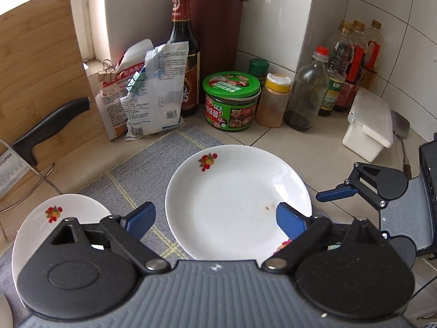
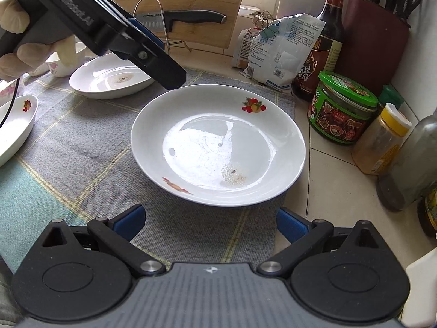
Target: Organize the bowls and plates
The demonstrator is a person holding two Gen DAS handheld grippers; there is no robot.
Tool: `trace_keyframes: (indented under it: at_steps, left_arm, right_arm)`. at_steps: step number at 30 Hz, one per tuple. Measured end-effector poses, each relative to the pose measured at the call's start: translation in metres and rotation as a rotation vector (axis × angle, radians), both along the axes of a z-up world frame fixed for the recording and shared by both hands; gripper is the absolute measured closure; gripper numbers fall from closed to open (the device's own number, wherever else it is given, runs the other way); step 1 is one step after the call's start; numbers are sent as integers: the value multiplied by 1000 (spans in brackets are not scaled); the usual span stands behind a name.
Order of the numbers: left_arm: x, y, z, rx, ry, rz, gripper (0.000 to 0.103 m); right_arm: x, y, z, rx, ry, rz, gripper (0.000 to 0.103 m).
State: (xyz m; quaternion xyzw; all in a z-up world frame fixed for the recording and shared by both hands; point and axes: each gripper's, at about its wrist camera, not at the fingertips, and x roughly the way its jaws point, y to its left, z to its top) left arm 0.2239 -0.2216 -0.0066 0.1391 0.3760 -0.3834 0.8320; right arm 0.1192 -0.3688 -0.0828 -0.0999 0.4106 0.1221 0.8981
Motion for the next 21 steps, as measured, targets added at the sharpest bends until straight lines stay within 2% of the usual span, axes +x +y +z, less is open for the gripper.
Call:
trace_keyframes:
  at_steps: [6,11,18,21]
  left_arm:
    - [-41,37,10,-35,-44,99,8]
    - [-77,67,10,-30,-100,169,8]
    - [-123,116,-5,-30,-115,257,8]
    - [-137,140,-13,-23,-87,292,8]
  right_arm:
    - [-17,13,5,35,1,-10,0]
    - [-30,28,9,65,-6,-16,0]
    - [-45,64,8,70,-3,-10,0]
    - [-48,83,9,85,0,-20,0]
